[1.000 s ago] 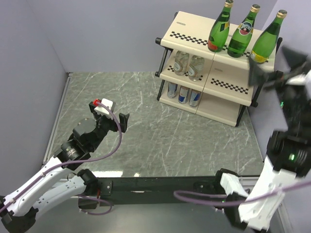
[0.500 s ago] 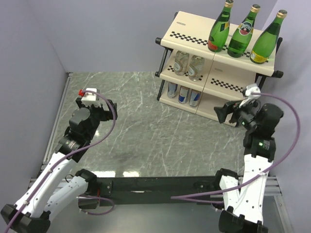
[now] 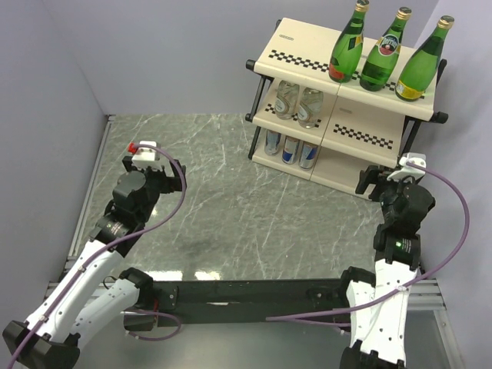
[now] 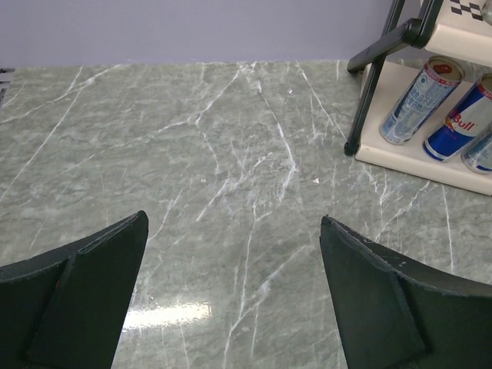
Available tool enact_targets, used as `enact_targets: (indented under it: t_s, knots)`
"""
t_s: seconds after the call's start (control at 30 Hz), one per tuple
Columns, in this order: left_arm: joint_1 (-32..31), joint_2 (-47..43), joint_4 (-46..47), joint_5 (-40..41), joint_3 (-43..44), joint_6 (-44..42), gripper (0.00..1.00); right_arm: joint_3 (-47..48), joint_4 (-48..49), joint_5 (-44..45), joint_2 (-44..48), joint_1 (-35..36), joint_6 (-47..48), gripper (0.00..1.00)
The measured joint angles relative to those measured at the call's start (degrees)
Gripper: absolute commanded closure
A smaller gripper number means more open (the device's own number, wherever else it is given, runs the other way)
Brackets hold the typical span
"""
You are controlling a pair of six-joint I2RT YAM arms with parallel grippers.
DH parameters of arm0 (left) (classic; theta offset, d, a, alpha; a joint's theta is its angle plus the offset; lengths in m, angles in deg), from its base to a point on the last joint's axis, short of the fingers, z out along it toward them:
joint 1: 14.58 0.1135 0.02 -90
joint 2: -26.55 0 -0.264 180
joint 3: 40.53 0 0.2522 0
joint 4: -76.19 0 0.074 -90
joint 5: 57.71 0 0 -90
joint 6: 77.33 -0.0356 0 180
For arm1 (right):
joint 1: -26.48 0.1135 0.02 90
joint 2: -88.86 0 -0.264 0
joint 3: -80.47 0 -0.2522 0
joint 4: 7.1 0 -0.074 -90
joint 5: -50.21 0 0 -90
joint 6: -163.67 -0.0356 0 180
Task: Place and organize the beverage onto the shelf
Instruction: Reset both arms
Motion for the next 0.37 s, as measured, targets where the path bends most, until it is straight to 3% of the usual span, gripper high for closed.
enact_targets:
  t_s: [0.37]
  knots:
    - [0.0, 0.31, 0.0, -0.68, 0.0, -0.42, 0.01, -1.38, 1.73, 2.16, -0.35, 0.0, 0.15, 0.09]
